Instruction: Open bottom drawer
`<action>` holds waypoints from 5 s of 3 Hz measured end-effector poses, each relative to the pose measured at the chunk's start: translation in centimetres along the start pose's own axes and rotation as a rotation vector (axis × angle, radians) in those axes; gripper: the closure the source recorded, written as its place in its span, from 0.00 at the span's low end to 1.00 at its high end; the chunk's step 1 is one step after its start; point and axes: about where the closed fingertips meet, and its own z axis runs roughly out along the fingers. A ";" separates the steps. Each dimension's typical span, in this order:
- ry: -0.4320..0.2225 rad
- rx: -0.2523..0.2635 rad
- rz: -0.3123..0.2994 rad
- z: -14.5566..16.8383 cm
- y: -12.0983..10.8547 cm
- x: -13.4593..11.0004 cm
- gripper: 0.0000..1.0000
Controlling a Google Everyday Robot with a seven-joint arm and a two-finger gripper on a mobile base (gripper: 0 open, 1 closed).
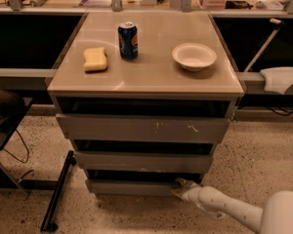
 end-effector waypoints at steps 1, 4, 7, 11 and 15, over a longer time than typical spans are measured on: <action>0.000 0.000 0.000 -0.4 -0.2 -0.4 1.00; 0.001 0.065 0.030 -3.2 3.6 1.3 1.00; -0.002 0.092 0.041 -5.2 5.2 1.7 1.00; -0.001 0.124 0.063 -7.4 7.5 2.8 1.00; -0.050 0.127 0.034 -8.4 12.0 0.7 1.00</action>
Offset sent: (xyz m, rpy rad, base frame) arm -0.2974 -0.0336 -0.0478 0.0215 -0.2018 -0.3392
